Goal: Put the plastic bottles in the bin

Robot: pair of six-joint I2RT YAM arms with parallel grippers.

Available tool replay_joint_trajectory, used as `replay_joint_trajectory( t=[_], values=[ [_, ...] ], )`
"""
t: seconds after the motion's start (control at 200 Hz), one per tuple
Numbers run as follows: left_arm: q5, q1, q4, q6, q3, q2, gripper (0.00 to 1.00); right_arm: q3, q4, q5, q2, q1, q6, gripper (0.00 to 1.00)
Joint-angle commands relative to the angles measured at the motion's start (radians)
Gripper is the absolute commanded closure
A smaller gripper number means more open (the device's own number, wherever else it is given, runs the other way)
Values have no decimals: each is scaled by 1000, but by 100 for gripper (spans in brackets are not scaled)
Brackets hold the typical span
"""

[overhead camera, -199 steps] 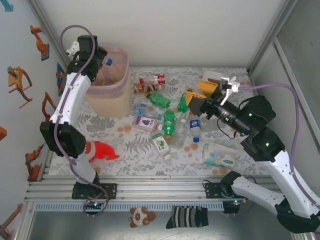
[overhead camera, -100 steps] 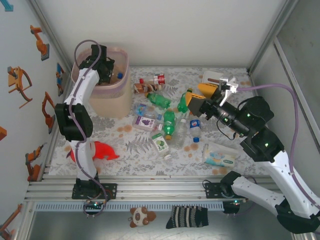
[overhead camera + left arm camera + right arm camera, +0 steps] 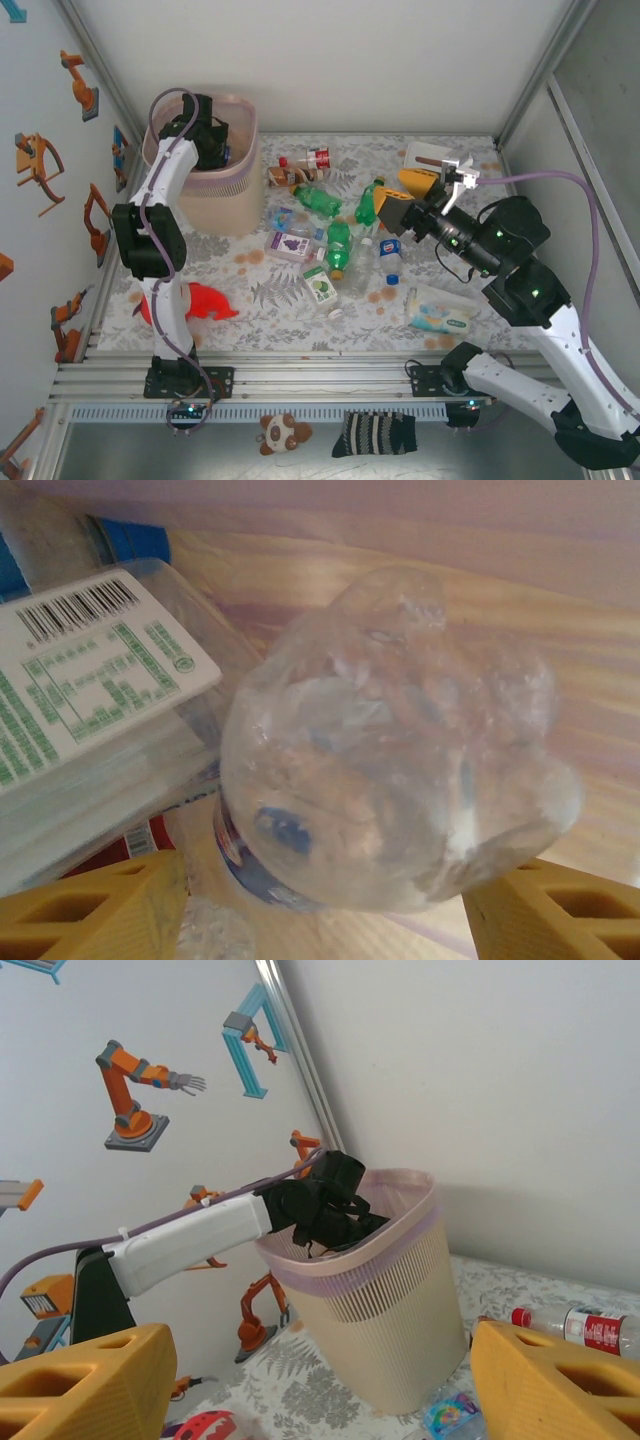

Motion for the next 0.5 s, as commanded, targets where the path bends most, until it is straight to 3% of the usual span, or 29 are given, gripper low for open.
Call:
replay_joint_trajectory(
  t=[0.0, 0.135, 0.496],
  values=[
    [12, 5, 9, -32, -9, -46, 26, -7, 7, 18, -10, 6, 6, 24],
    [18, 6, 14, -34, -15, -80, 19, -12, 10, 21, -8, 6, 3, 24],
    [18, 6, 39, -22, -58, -204, 19, -7, 12, 15, -5, 6, 22, 24]
  ],
)
